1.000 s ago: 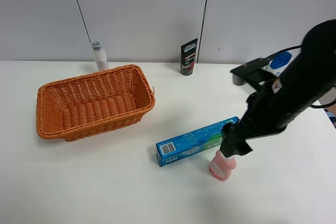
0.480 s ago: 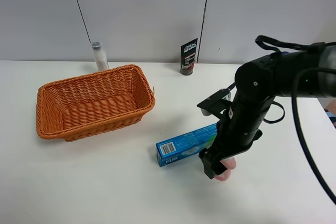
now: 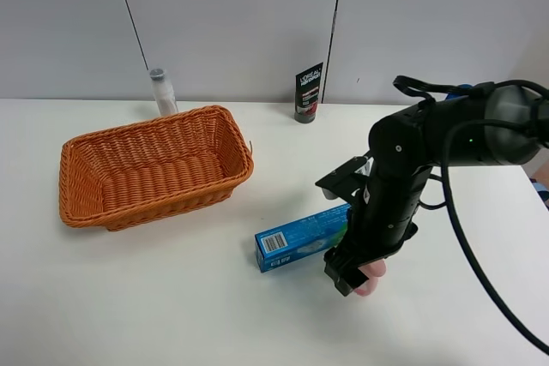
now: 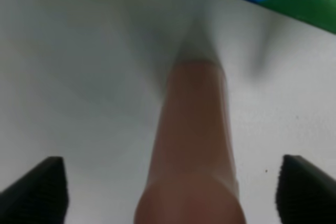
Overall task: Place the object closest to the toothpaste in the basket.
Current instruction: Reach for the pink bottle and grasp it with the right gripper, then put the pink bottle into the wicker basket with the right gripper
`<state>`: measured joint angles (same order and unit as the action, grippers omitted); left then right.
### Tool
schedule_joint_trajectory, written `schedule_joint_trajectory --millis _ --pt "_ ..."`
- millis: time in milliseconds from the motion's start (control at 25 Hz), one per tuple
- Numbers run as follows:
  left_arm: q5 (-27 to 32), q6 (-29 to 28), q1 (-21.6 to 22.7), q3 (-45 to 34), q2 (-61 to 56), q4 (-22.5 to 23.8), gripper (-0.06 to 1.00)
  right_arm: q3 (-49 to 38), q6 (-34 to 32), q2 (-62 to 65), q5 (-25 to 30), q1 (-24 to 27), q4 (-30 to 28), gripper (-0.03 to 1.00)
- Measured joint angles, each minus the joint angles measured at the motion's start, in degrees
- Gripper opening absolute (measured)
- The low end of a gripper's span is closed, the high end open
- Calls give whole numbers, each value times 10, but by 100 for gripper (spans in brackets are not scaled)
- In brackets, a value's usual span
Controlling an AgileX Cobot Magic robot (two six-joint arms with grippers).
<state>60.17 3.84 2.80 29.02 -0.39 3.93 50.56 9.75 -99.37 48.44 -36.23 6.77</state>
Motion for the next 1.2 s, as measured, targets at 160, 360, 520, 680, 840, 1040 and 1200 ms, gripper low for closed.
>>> schedule_joint_trajectory --millis 160,360,520,680,840,1040,1200 --pt "0 0 0 0 0 0 99 0 -2 0 0 0 0 51" --pt "0 0 0 0 0 0 99 0 -4 0 0 0 -5 34" --pt "0 0 0 0 0 0 99 10 -4 25 33 0 -6 34" --pt "0 0 0 0 0 0 99 68 -4 107 82 0 21 34" --pt "0 0 0 0 0 0 99 177 -2 161 58 0 59 34" --pt "0 0 0 0 0 0 99 295 1 109 -20 0 65 34" --pt "0 0 0 0 0 0 99 347 3 6 -98 0 75 34"
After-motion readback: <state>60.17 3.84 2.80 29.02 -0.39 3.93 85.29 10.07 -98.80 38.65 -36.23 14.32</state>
